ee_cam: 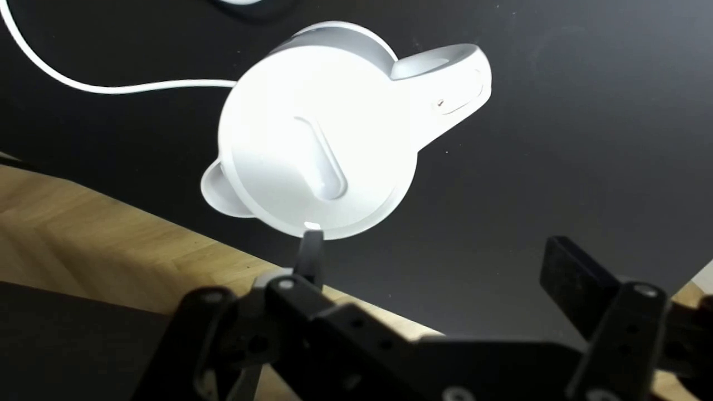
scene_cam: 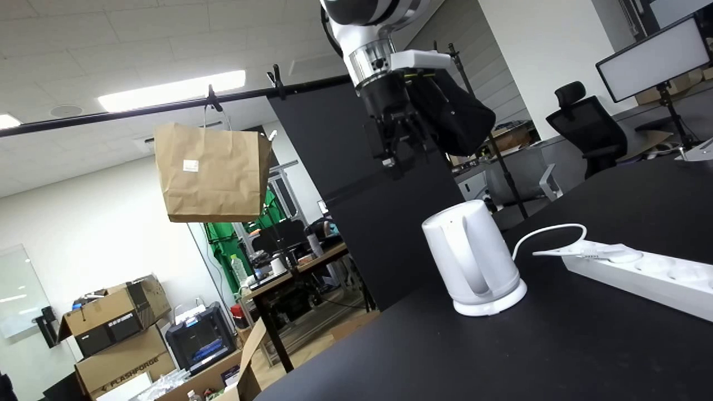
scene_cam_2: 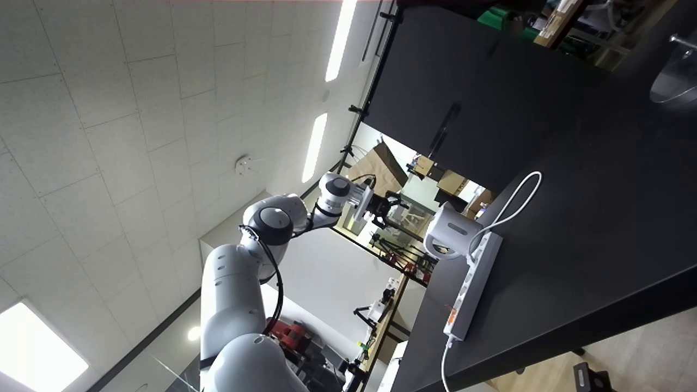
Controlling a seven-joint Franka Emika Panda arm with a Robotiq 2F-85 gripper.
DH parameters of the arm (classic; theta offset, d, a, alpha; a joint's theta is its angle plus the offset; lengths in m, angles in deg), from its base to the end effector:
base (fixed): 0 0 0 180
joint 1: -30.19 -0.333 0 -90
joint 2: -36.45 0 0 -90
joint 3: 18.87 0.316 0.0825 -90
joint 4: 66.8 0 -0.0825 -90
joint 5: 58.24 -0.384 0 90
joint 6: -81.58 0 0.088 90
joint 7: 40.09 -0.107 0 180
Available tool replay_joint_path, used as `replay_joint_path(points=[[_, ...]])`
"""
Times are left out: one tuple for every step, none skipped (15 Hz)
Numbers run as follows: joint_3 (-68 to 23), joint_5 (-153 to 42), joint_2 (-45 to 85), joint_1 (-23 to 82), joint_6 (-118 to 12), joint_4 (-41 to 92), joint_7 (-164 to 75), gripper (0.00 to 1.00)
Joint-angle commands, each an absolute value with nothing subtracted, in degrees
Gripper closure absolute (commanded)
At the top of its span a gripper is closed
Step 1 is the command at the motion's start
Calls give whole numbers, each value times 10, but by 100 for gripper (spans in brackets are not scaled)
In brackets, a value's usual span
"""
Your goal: Turn on the kettle
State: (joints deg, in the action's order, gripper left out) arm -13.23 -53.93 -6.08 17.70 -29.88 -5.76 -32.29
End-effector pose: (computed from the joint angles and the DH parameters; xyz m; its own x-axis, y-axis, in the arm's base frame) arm 0.7394 0.2107 0.4078 0.8933 0.4277 0.1380 0.4284 -0.9032 0.0257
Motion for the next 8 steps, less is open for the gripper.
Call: replay_joint_path(points=[[-137,-539,-48,176,-282,-54,-338,0],[-137,-539,-47,176,-281,-54,-338,0],[-138,-539,-47,176,-280,-53,-338,0],[-138,-539,-46,176,-278,-53,-338,0],[-139,-538,-46,175,-275,-53,-342,0],[-139,-539,-45,176,-273,-53,-340,0],[-135,-539,-58,177,-288,-58,-324,0],[-135,-539,-58,177,-287,-58,-324,0]])
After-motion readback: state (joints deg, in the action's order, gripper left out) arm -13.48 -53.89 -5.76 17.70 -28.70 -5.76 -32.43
